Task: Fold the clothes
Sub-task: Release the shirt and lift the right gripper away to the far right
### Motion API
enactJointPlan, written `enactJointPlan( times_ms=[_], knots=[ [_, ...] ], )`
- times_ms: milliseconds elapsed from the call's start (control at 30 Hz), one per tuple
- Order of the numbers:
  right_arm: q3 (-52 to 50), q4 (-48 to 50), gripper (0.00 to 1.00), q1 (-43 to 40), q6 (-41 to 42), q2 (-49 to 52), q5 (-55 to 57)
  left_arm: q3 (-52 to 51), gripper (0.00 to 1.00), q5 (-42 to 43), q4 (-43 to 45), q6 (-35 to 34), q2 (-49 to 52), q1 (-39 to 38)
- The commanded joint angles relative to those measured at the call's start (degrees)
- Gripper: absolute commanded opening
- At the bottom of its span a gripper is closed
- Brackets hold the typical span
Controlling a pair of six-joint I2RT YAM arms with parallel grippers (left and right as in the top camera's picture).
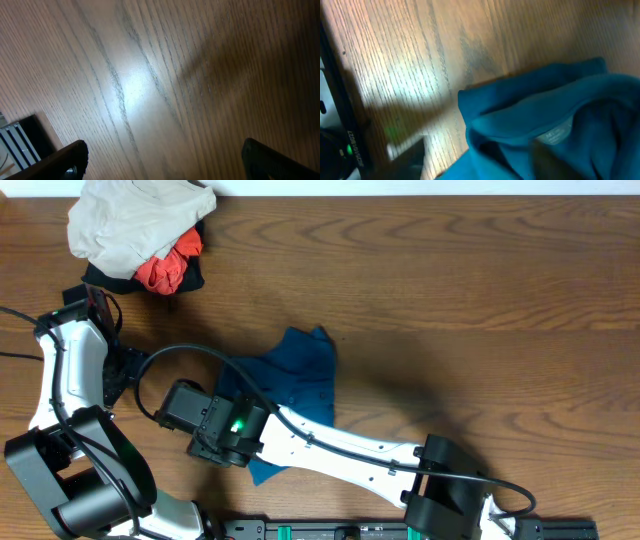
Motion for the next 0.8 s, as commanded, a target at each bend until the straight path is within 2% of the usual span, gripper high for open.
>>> enactJointPlan(
  times_ms=[0,167,300,367,500,667,767],
  knots=[
    [0.7,-0.1,0.78,-1.0,4.7,1.6,3.7,-0.3,0.98,-0.5,-0.4,-0.5,0.2,0.2],
    [1.6,-3.0,0.81,-3.5,9.7,-2.0,18.9,-0.3,0.98,-0.5,-1.1,4.8,0.1,0.2],
    [1.9,-6.4,0.98,-9.0,13.9,-8.3,27.6,-0.3,0.98,-0.4,-2.1,6.8,-1.0,-0.4],
    [1.9,-7.9,0.99,-12.9,15.9,-11.4,28.2,-0.3,0.98,-0.2,-2.1,8.0,-2.6,-1.5],
    [1.9,-11.4,0.99,-25.0,19.1,-17.3,21.9,-0.3,0.98,0.7,-1.0,11.1,-8.7,-5.8],
    [1.9,-15.8,0.99,-42.1,19.0,-19.9,5.4,-0.3,0.98,10.8,1.1,19.1,-18.4,-15.0],
    [1.9,-18.5,0.99,-50.4,19.0,-19.6,-1.8,-0.3,0.98,14.5,-0.7,22.3,-21.3,-21.7]
  ],
)
